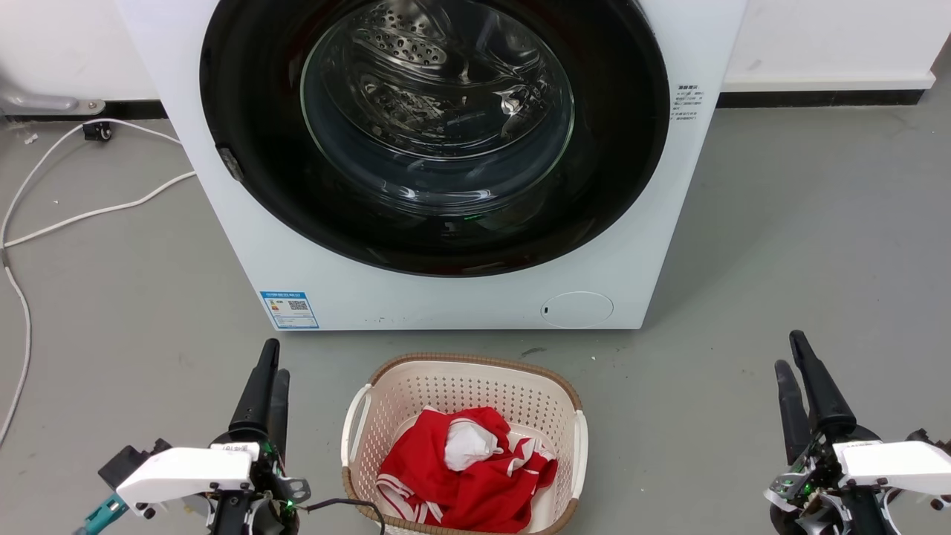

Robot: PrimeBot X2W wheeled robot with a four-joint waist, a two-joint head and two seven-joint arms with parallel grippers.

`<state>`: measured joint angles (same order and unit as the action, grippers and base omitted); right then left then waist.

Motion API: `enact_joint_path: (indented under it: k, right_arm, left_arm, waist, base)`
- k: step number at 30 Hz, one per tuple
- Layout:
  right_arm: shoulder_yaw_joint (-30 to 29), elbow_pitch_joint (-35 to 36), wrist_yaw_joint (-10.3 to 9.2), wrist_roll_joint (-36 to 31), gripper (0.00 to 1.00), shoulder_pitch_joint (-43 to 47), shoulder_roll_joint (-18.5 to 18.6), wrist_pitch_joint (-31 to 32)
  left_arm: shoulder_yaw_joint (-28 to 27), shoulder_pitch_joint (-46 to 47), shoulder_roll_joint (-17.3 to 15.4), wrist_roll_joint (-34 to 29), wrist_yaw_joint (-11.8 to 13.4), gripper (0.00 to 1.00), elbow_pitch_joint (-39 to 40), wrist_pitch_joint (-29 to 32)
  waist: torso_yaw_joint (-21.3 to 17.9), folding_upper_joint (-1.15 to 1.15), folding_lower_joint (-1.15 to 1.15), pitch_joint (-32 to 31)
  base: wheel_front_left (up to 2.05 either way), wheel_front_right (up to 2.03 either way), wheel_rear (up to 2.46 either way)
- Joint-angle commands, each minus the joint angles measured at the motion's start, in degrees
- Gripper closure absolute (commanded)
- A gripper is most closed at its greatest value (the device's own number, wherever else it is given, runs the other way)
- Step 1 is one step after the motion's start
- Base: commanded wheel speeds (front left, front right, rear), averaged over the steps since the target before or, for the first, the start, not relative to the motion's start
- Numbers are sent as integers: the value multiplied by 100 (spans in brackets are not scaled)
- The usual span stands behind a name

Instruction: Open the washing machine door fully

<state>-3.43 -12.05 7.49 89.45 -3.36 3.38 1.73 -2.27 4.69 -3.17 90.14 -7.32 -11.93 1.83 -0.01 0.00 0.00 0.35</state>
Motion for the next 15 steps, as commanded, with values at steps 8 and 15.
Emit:
enact_joint_path:
  k: [8, 15]
  right_arm:
    - [64, 532, 0, -1192, 0, -28, 4, -237]
    - [150, 893, 0, -2011, 0, 39, -2, -389]
  left_arm:
    - [12, 199, -54, -992, -8, 0, 429, -227]
    - [-24, 227, -15, -1960, -10, 0, 752, -381]
  waist:
    - [-7, 0, 0, 14]
    - [-15, 0, 0, 25]
  base:
    - [0, 0, 0]
    - [0, 0, 0]
